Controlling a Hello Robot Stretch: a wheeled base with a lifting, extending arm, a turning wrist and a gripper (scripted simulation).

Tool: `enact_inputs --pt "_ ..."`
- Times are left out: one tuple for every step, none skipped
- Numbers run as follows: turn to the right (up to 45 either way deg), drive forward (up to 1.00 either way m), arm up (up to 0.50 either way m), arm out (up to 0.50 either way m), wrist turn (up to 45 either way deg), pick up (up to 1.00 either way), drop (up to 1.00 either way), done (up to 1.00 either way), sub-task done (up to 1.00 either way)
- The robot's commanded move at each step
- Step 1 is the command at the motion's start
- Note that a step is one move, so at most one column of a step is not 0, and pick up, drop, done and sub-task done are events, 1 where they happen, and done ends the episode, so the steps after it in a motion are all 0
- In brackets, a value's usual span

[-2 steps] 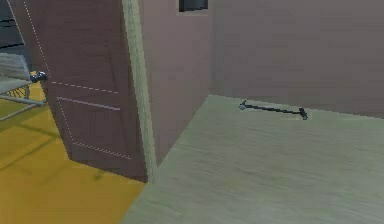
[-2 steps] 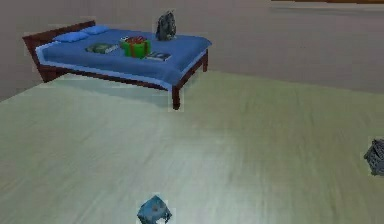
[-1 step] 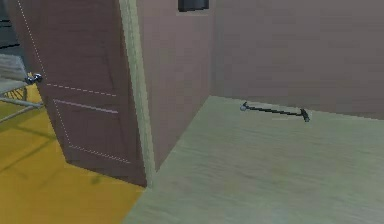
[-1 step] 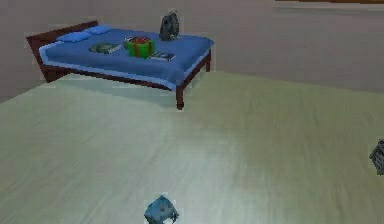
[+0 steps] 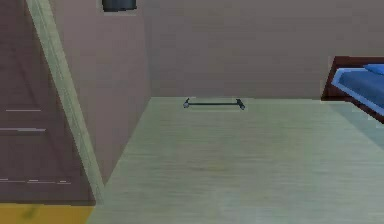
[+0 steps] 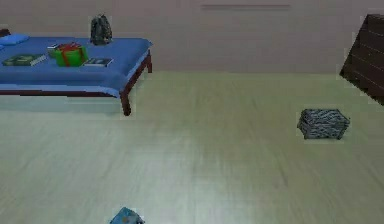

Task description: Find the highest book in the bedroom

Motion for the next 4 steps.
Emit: enact_inputs --pt "0.0 0.15 0.00 0.00 0.0 0.00 0.00 0.00 0.00" --pt "33.0 0.00 0.00 0.00 0.0 0.00 0.00 0.00 0.00" --pt "0.0 0.80 0.00 0.00 0.0 0.00 0.00 0.00 0.00" --pt "45.0 0.00 0.00 0.00 0.0 0.00 0.00 0.00 0.00"
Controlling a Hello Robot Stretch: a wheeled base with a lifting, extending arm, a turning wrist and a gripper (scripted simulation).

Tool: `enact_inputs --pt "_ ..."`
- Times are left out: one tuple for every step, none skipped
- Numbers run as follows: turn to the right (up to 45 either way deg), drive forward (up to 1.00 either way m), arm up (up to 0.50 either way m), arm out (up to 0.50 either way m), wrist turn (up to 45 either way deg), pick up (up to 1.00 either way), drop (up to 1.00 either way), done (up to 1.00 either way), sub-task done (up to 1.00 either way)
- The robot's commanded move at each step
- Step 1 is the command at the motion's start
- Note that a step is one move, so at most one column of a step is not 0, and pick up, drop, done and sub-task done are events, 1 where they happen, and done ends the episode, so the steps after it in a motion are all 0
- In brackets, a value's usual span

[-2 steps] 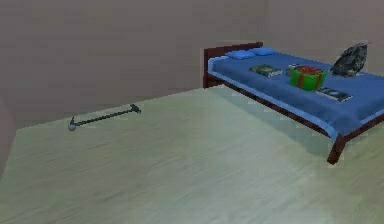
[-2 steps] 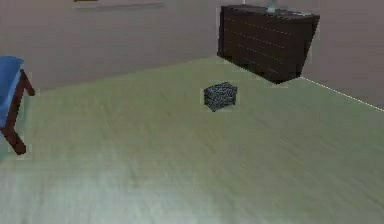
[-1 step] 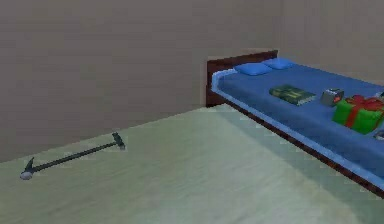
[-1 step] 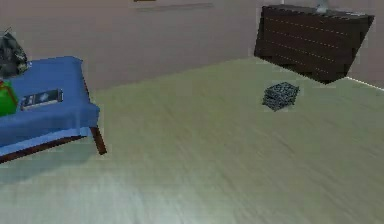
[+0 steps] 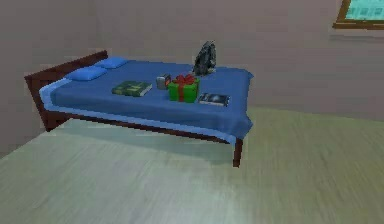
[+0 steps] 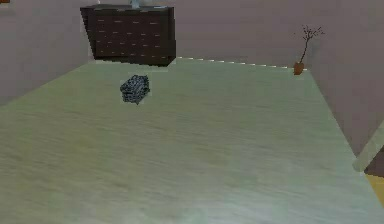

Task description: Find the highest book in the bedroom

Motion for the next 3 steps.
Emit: enact_inputs --pt "6.0 0.00 0.00 0.00 0.0 0.00 0.00 0.00 0.00" --pt "0.0 0.90 0.00 0.00 0.0 0.00 0.00 0.00 0.00" --pt "-45.0 0.00 0.00 0.00 0.0 0.00 0.00 0.00 0.00"
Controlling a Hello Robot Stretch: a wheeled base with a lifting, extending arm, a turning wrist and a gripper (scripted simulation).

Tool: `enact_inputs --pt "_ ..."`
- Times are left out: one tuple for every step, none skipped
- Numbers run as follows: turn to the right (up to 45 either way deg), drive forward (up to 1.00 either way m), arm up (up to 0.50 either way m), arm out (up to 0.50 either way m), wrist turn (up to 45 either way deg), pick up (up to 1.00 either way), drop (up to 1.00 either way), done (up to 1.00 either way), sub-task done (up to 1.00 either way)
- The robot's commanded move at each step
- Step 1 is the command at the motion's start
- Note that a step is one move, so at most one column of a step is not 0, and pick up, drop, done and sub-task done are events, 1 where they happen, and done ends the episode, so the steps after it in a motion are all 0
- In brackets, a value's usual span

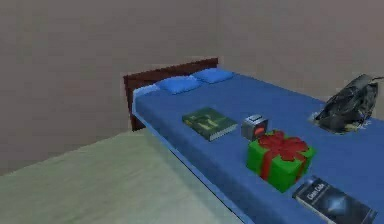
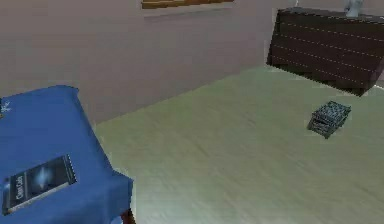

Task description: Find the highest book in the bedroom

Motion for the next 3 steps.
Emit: enact_inputs --pt "-45.0 0.00 0.00 0.00 0.0 0.00 0.00 0.00 0.00" --pt "-45.0 0.00 0.00 0.00 0.0 0.00 0.00 0.00 0.00" --pt "-42.0 0.00 0.00 0.00 0.0 0.00 0.00 0.00 0.00"
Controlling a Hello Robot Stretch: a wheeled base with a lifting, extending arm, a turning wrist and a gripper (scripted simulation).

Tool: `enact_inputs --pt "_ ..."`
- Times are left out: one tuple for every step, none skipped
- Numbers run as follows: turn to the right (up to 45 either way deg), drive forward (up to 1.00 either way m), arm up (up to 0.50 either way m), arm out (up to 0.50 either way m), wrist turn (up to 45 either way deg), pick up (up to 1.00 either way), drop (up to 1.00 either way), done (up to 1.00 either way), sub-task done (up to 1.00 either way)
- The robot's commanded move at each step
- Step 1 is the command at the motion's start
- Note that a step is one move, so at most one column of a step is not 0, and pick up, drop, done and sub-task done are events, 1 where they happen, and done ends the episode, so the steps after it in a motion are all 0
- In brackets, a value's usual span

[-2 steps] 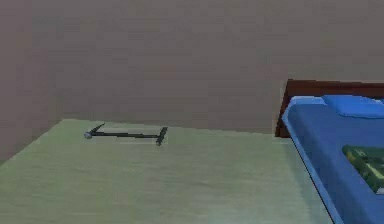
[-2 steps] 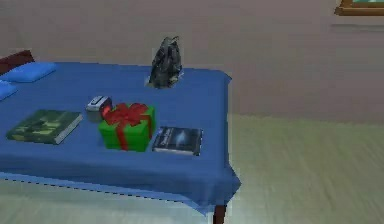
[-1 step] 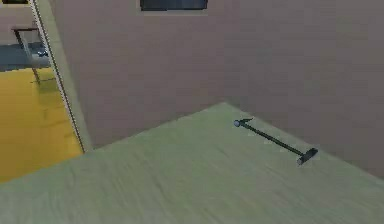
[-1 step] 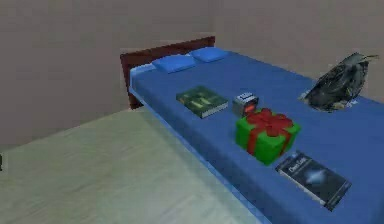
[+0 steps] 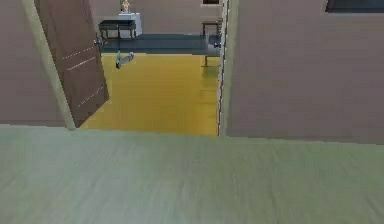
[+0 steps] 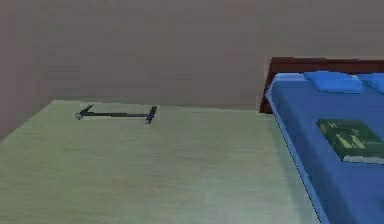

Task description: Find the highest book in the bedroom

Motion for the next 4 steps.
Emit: enact_inputs --pt "0.0 0.95 0.00 0.00 0.0 0.00 0.00 0.00 0.00" --pt "-45.0 0.00 0.00 0.00 0.0 0.00 0.00 0.00 0.00" --pt "-12.0 0.00 0.00 0.00 0.0 0.00 0.00 0.00 0.00" --pt "0.0 0.90 0.00 0.00 0.0 0.00 0.00 0.00 0.00"
